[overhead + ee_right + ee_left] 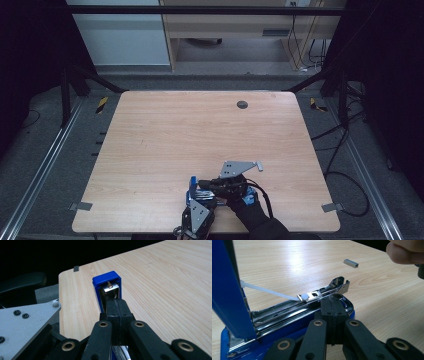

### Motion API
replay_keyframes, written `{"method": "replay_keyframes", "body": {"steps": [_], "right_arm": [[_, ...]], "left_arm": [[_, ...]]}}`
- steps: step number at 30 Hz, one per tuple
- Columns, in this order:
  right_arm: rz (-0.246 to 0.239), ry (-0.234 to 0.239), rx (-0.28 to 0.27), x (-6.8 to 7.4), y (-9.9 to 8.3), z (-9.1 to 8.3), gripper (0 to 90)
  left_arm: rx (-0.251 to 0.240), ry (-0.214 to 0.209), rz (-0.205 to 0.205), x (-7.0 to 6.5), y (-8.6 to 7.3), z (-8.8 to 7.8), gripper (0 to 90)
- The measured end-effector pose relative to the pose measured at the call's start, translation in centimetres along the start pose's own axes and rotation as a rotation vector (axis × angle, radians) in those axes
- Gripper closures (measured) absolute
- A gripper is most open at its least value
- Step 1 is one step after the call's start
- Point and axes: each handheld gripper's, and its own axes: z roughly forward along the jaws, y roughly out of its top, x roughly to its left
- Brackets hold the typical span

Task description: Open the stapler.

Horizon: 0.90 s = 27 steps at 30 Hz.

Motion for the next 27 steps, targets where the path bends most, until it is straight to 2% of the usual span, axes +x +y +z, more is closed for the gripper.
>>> {"method": "replay_keyframes", "body": {"steps": [20, 27], "right_arm": [[0.01, 0.021, 0.012, 0.0, 0.3, 0.8, 90.0], [0.002, 0.035, 0.017, 0.3, 0.7, 1.8, 90.0]], "left_arm": [[-0.002, 0.003, 0.0, 0.0, 0.0, 0.0, 89.8], [-0.003, 0.004, 0.001, 0.0, -0.1, 0.0, 89.8]]}}
